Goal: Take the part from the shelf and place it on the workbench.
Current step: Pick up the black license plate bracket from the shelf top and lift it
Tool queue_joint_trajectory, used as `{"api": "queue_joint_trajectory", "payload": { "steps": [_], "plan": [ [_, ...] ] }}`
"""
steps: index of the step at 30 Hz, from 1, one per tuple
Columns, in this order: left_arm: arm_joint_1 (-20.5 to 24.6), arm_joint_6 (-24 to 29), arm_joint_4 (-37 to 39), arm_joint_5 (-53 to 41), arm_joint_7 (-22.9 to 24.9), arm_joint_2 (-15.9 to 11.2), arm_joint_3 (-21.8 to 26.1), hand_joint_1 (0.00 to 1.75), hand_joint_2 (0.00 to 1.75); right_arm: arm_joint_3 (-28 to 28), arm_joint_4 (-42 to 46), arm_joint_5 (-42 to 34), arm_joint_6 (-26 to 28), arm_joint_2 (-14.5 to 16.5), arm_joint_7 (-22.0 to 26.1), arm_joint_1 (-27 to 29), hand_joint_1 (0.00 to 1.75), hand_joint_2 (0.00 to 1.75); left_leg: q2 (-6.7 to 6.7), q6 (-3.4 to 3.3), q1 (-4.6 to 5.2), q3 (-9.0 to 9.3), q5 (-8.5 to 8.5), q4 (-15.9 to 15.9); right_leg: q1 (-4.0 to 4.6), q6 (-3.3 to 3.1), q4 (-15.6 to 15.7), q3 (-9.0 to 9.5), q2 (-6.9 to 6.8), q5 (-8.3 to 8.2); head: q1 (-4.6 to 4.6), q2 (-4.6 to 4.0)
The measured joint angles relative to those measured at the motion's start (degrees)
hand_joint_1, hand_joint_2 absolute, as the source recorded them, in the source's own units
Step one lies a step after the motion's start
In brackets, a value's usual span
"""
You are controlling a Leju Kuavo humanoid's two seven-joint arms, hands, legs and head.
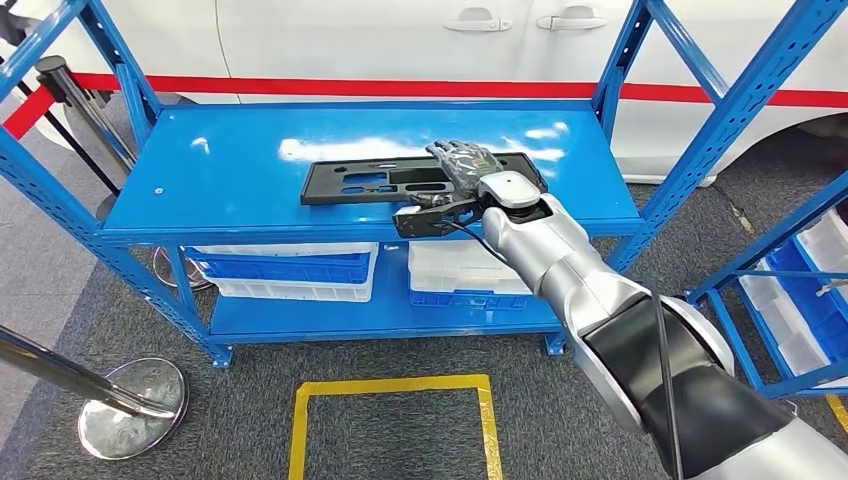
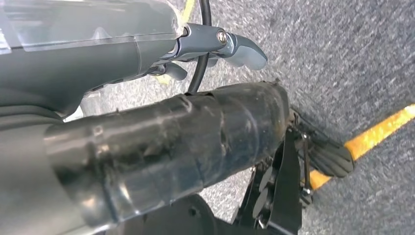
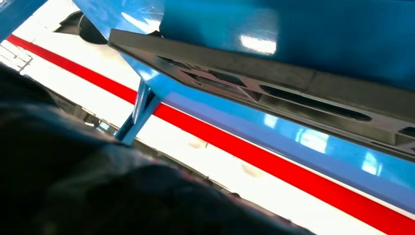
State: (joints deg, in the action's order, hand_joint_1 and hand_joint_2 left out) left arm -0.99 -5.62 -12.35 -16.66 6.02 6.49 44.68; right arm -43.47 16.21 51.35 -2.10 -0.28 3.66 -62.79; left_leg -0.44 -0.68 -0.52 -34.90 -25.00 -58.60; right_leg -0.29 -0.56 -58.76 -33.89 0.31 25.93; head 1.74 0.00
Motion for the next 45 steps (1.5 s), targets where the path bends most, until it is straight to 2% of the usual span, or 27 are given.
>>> {"api": "queue_joint_trajectory", "payload": {
  "steps": [2, 4, 6, 7, 8, 10, 11, 12, 13, 15, 16, 17, 18, 20, 21, 23, 24, 26, 27, 28, 29, 31, 32, 33, 34, 38, 45],
  "plan": [
    [0.0, -0.3, 0.0, -0.3, -0.5, 0.0, 0.1, 0.00, 0.00, 0.0, 0.0, 0.1, 0.0, 0.0, 0.1, 0.0, 0.00, 0.00, 0.02, -0.19, 0.15, -0.06, -0.07, -0.1, -0.16, 0.29, 0.3, 0.06, 0.02, -0.13, -0.01, 0.00],
    [0.0, -0.4, -0.1, -0.7, -0.8, 0.0, 0.2, 0.00, 0.00, 0.0, 0.0, 0.1, 0.0, 0.0, 0.1, 0.1, 0.00, 0.00, 0.06, -1.32, 0.25, 0.23, -0.41, 0.9, -0.33, 1.27, 0.2, 0.34, 0.00, -1.10, -0.01, 0.00],
    [0.0, -0.2, -0.1, -1.0, -0.9, 0.0, 0.2, 0.00, 0.00, 0.0, 0.1, 0.2, 0.1, 0.0, 0.3, 0.0, 0.00, 0.00, 0.17, -2.66, -0.03, 1.87, -0.36, 2.9, -0.37, 2.10, -0.4, 0.39, 0.00, -1.65, 0.02, 0.00],
    [0.0, -0.1, -0.1, -1.1, -0.8, 0.0, 0.2, 0.00, 0.00, 0.0, 0.1, 0.3, 0.1, -0.1, 0.4, -0.1, 0.00, 0.00, 0.25, -2.95, -0.15, 2.88, -0.14, 3.6, -0.38, 2.17, -1.3, -0.03, 0.02, -0.98, 0.04, 0.00],
    [0.0, 0.0, -0.1, -1.3, -0.7, 0.0, 0.3, 0.00, 0.00, 0.0, 0.1, 0.3, 0.1, -0.1, 0.4, -0.3, 0.00, 0.00, 0.31, -3.08, -0.24, 3.61, 0.16, 4.0, -0.46, 2.24, -3.1, -1.01, 0.03, 0.38, 0.07, 0.00],
    [0.0, -0.1, -0.2, -1.7, -0.5, 0.0, 0.4, 0.00, 0.00, 0.0, 0.1, 0.4, 0.1, -0.2, 0.6, -0.4, 0.00, 0.00, 0.40, -2.93, -0.30, 4.19, 0.21, 4.2, -0.74, 2.31, -9.5, -4.73, 0.01, 3.67, 0.08, 0.00],
    [0.0, -0.1, -0.2, -1.8, -0.4, 0.0, 0.5, 0.00, 0.00, 0.0, 0.0, 0.4, 0.0, -0.2, 0.7, -0.2, 0.00, 0.00, 0.36, -2.68, -0.43, 4.37, 0.02, 4.1, -0.99, 2.39, -12.3, -6.70, 0.00, 4.67, 0.08, 0.00],
    [0.0, -0.1, -0.2, -2.0, -0.3, 0.0, 0.6, 0.00, 0.00, 0.0, 0.0, 0.4, 0.0, -0.2, 0.7, 0.0, 0.00, 0.00, 0.27, -2.31, -0.65, 4.63, -0.29, 4.1, -1.32, 2.47, -13.5, -8.01, -0.03, 4.80, 0.08, 0.00],
    [-0.1, -0.1, -0.2, -2.1, -0.2, 0.0, 0.6, 0.00, 0.00, 0.0, 0.0, 0.5, 0.0, -0.2, 0.6, 0.2, 0.00, 0.00, 0.18, -1.86, -0.93, 4.96, -0.71, 3.9, -1.69, 2.80, -12.6, -8.27, -0.08, 3.81, 0.08, 0.00],
    [-0.3, -0.2, -0.2, -2.3, -0.1, 0.0, 0.7, 0.00, 0.00, 0.0, 0.0, 0.6, 0.0, -0.3, 0.6, 0.4, 0.00, 0.00, 0.13, -0.67, -1.53, 5.61, -2.00, 3.2, -2.51, 4.00, -5.9, -6.31, -0.40, -0.76, 0.10, 0.00],
    [-0.4, -0.2, -0.2, -2.4, -0.1, -0.1, 0.8, 0.00, 0.00, 0.0, -0.1, 0.6, -0.1, -0.3, 0.6, 0.4, 0.00, 0.00, 0.12, 0.00, -1.75, 5.85, -2.73, 2.7, -2.65, 4.28, -2.7, -5.37, -0.58, -2.30, 0.11, 0.00],
    [-0.4, -0.2, -0.2, -2.5, 0.0, -0.2, 0.9, 0.00, 0.00, 0.0, -0.1, 0.7, -0.2, -0.3, 0.6, 0.5, 0.00, 0.00, 0.13, 0.69, -1.81, 5.93, -3.40, 2.3, -2.58, 4.06, -0.8, -4.68, -0.71, -3.36, 0.09, 0.00],
    [-0.4, -0.3, -0.2, -2.6, 0.0, -0.2, 1.0, 0.00, 0.00, 0.0, -0.1, 0.8, -0.4, -0.3, 0.6, 0.6, 0.00, 0.00, 0.13, 1.33, -1.81, 6.08, -3.86, 2.0, -2.41, 3.44, -0.1, -4.48, -0.75, -3.62, 0.10, 0.00],
    [-0.2, -0.3, -0.2, -2.7, 0.0, -0.2, 1.2, 0.00, 0.00, 0.0, 0.0, 0.8, -0.5, -0.3, 0.6, 0.6, 0.00, 0.00, 0.14, 2.28, -1.96, 6.19, -3.85, 1.3, -2.02, 1.73, -0.6, -4.12, -0.56, -2.98, 0.05, 0.00],
    [-0.2, -0.3, -0.2, -2.8, 0.0, -0.1, 1.3, 0.00, 0.00, 0.0, 0.0, 0.9, -0.5, -0.3, 0.6, 0.5, 0.00, 0.00, 0.21, 2.56, -2.14, 5.76, -3.39, -0.1, -2.01, 1.12, -0.5, -3.66, -0.52, -2.79, 0.07, 0.00],
    [-0.1, -0.3, -0.2, -2.8, 0.0, -0.1, 1.5, 0.00, 0.00, 0.0, 0.1, 0.9, -0.5, -0.3, 0.6, 0.2, 0.00, 0.00, 0.34, 2.80, -2.30, 2.68, -3.10, -5.6, -1.88, 0.12, -0.2, -2.32, -0.41, -2.31, 0.05, 0.00],
    [0.0, -0.2, -0.2, -2.8, 0.1, -0.1, 1.5, 0.00, 0.00, 0.0, 0.1, 0.9, -0.5, -0.2, 0.6, 0.1, 0.00, 0.00, 0.38, 2.77, -2.20, 0.41, -3.92, -9.1, -1.74, -0.22, 0.0, -1.68, -0.34, -2.04, 0.04, 0.00],
    [0.1, -0.2, -0.2, -2.9, 0.3, -0.1, 1.6, 0.00, 0.00, 0.0, 0.1, 0.9, -0.5, 0.0, 0.7, 0.1, 0.00, 0.00, 0.37, 2.58, -1.85, -4.00, -7.43, -14.2, -1.33, -0.64, 0.2, -0.64, -0.08, -1.19, 0.03, 0.00],
    [0.1, -0.2, -0.2, -3.0, 0.4, -0.1, 1.6, 0.00, 0.00, 0.0, 0.1, 0.9, -0.5, 0.0, 0.7, 0.2, 0.00, 0.00, 0.37, 2.36, -1.66, -5.38, -8.60, -14.9, -1.06, -0.78, 0.2, -0.11, 0.02, -0.71, 0.03, 0.00],
    [0.1, -0.3, -0.2, -3.1, 0.4, -0.1, 1.7, 0.00, 0.00, 0.0, 0.1, 0.9, -0.5, 0.0, 0.7, 0.2, 0.00, 0.00, 0.37, 1.98, -1.43, -5.94, -8.37, -13.9, -0.79, -0.88, 0.2, 0.47, 0.12, -0.21, 0.03, 0.00],
    [0.0, -0.3, -0.2, -3.1, 0.4, -0.1, 1.7, 0.00, 0.00, 0.0, 0.1, 0.9, -0.5, 0.0, 0.7, 0.2, 0.00, 0.00, 0.37, 1.42, -1.12, -5.70, -6.54, -11.3, -0.51, -0.96, 0.2, 1.10, 0.21, 0.30, 0.03, 0.00],
    [-0.2, -0.3, -0.2, -3.2, 0.4, -0.2, 1.8, 0.00, 0.00, 0.0, 0.1, 0.9, -0.5, 0.1, 0.7, 0.2, 0.00, 0.00, 0.34, -0.07, -0.27, -4.01, -0.38, -4.0, -0.08, -0.95, 0.2, 2.26, 0.31, 1.23, 0.06, 0.00],
    [-0.1, -0.3, -0.2, -3.2, 0.4, -0.2, 1.8, 0.00, 0.00, 0.0, 0.1, 0.9, -0.5, 0.1, 0.7, 0.1, 0.00, 0.00, 0.31, -0.66, 0.12, -3.30, 1.65, -1.3, 0.04, -0.82, 0.3, 2.57, 0.37, 1.58, 0.06, 0.00],
    [-0.1, -0.3, -0.2, -3.2, 0.4, -0.3, 1.8, 0.00, 0.00, 0.0, 0.1, 0.9, -0.5, 0.2, 0.7, 0.1, 0.00, 0.00, 0.27, -1.07, 0.42, -2.88, 2.89, 0.2, 0.07, -0.58, 0.3, 2.73, 0.40, 1.89, 0.06, 0.00],
    [0.0, -0.3, -0.2, -3.3, 0.3, -0.3, 1.8, 0.00, 0.00, 0.0, 0.1, 0.9, -0.4, 0.2, 0.7, 0.1, 0.00, 0.00, 0.23, -1.18, 0.58, -2.71, 3.03, 0.5, 0.10, -0.32, 0.4, 2.84, 0.43, 2.11, 0.06, 0.00],
    [0.0, -0.4, -0.2, -3.7, -0.1, -0.3, 2.0, 0.00, 0.00, 0.0, 0.1, 0.9, -0.4, 0.2, 0.8, -0.1, 0.00, 0.00, 0.09, -0.07, 0.55, -2.30, 3.50, 1.2, 0.16, -0.46, 0.6, 3.04, 0.18, 2.27, 0.09, 0.00],
    [0.2, -0.5, -0.2, -4.5, -0.7, -0.3, 2.3, 0.00, 0.00, 0.1, 0.1, 0.3, -0.3, 0.2, 2.2, -0.3, 0.00, 0.00, 0.01, -0.74, 0.73, -2.30, 2.86, 1.0, 0.07, -0.25, 1.5, 3.67, 0.05, 2.75, 0.10, 0.00]
  ]
}}
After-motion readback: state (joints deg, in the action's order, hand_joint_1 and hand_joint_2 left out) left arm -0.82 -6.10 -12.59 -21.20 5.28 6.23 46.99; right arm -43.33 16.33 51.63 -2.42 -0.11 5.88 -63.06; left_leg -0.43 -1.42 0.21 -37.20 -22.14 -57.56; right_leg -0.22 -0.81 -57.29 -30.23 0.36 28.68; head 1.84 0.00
